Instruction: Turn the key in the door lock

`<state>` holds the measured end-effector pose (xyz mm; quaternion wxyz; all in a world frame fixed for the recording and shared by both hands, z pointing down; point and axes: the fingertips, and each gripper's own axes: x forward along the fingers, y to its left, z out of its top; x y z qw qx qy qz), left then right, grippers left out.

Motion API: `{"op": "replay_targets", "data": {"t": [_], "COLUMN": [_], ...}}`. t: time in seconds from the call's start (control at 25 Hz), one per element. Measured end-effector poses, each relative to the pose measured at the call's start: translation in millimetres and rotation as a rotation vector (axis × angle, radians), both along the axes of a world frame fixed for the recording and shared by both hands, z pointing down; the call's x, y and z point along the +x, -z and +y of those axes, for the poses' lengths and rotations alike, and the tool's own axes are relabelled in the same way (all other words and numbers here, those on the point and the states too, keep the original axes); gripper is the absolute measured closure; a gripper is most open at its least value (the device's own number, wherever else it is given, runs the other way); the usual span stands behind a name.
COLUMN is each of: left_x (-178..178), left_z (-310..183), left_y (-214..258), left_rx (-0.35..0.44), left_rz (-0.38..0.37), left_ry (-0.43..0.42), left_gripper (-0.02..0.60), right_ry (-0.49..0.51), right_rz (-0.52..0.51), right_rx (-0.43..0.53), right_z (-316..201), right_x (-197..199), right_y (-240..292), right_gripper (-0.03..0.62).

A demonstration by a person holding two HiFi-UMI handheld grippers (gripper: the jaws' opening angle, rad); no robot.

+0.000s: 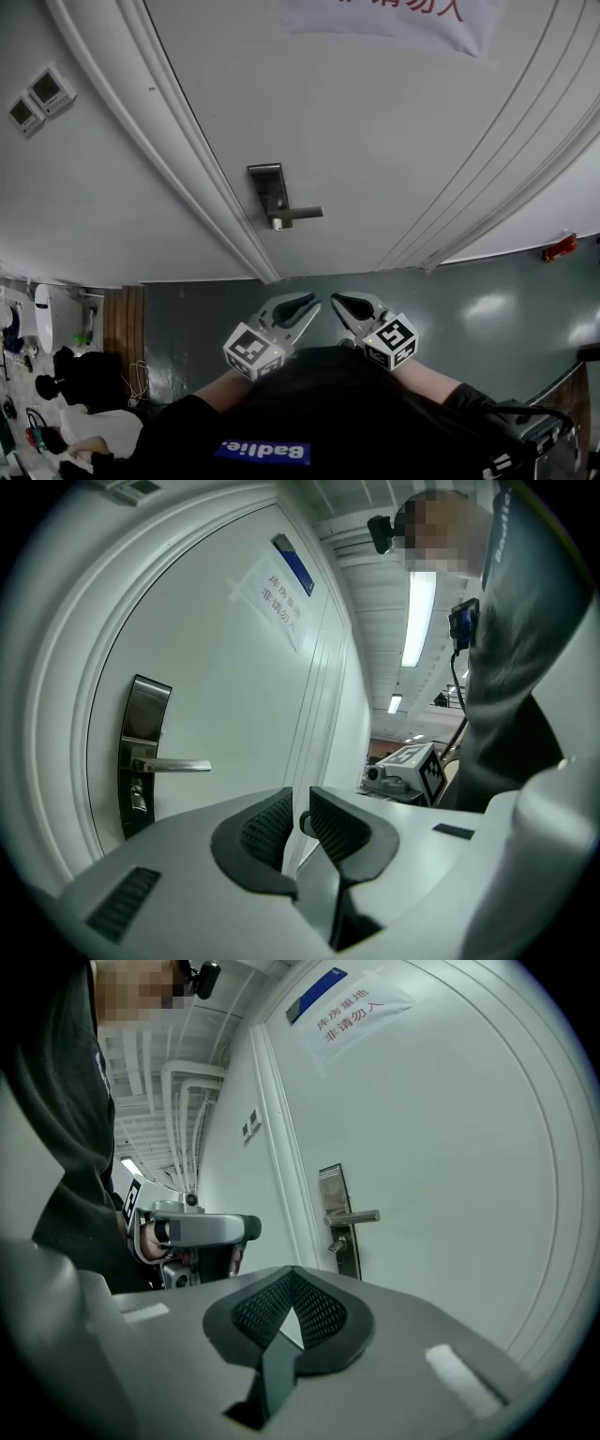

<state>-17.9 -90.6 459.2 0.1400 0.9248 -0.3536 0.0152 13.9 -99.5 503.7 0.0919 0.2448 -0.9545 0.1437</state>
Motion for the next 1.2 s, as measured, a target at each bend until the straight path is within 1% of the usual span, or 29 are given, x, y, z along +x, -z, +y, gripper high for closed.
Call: {"op": "replay_targets", "data": {"t": [0.24,0.48,0.76,0.96,1.04,1.2], "left_x": [-1.9,-1.8,0.5,1.7,1.7,1.6], "left_z": [-0.3,1.2,0.9,2.7,2.9,1.5], "left_y": [1.5,-4.7,-0.6,-0.9,-0.8,1.9], "left_rx": [-0.005,-0.019,0.009,0.003,-0.004,0.022], "left_rz": [-0.001,-0.039,-0.016,-0.026,-0.033,-0.019], "left_ry": [0.005,-0.008,-0.008,-0.013,-0.013,-0.007], "left_gripper": [0.522,0.529,0.529,0.534,0.537,0.549], "right_ry": [0.005,0.022,0.022,0.019,0.020,0.014], "right_rz": [-0.008,-0.020,-0.016,-0.002,-0.009,-0.015], "right_rx": [0.011,0.010,0.010,-0.005,0.008,0.014], "right_z": [0.2,2.7,4.8,6.9,6.3,5.6], "right_x": [-0.5,-2.9,-1.3,-0.9,0.4,1.4], "right_y": [4.0,5.4,5.1,10.6,7.8,8.0], "right_gripper": [0.594,0.594,0.594,0.594,0.594,0.594]}}
